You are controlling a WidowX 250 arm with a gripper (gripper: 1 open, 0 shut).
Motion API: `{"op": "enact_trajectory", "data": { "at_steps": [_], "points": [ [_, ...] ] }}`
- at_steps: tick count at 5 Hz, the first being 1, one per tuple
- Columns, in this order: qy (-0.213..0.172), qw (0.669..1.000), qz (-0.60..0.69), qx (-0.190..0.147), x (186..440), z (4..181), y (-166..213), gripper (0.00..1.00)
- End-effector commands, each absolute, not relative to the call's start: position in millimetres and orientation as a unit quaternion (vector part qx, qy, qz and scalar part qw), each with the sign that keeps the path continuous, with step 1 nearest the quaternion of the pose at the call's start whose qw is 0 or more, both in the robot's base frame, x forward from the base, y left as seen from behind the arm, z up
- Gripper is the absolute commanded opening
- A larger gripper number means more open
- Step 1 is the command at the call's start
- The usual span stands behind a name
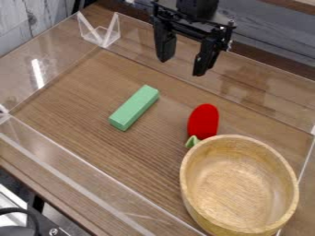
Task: Put the green block in the brown bowl
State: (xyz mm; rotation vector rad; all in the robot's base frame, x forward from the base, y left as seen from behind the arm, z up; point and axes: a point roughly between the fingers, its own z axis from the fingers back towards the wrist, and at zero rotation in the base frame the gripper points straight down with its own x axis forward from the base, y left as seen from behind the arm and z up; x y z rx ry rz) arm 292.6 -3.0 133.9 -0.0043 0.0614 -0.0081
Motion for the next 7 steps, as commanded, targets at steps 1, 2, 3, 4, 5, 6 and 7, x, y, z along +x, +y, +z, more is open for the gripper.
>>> {"op": "enact_trajectory", "data": {
  "at_steps": [1, 2, 3, 4, 5, 6, 7],
  "points": [
    [0.040, 0.999, -0.014, 0.000, 285, 125.9, 5, 1.00],
    [0.052, 0.998, -0.039, 0.005, 268, 111.4, 20, 1.00],
    [0.052, 0.997, -0.053, 0.007, 255, 98.6, 39, 1.00],
    [0.048, 0.996, -0.074, 0.007, 244, 85.2, 57, 1.00],
    [0.034, 0.995, -0.092, 0.006, 246, 72.9, 67, 1.00],
    [0.023, 0.994, -0.104, 0.003, 250, 66.6, 64, 1.00],
    [0.017, 0.993, -0.114, 0.001, 253, 61.1, 57, 1.00]
  ]
}}
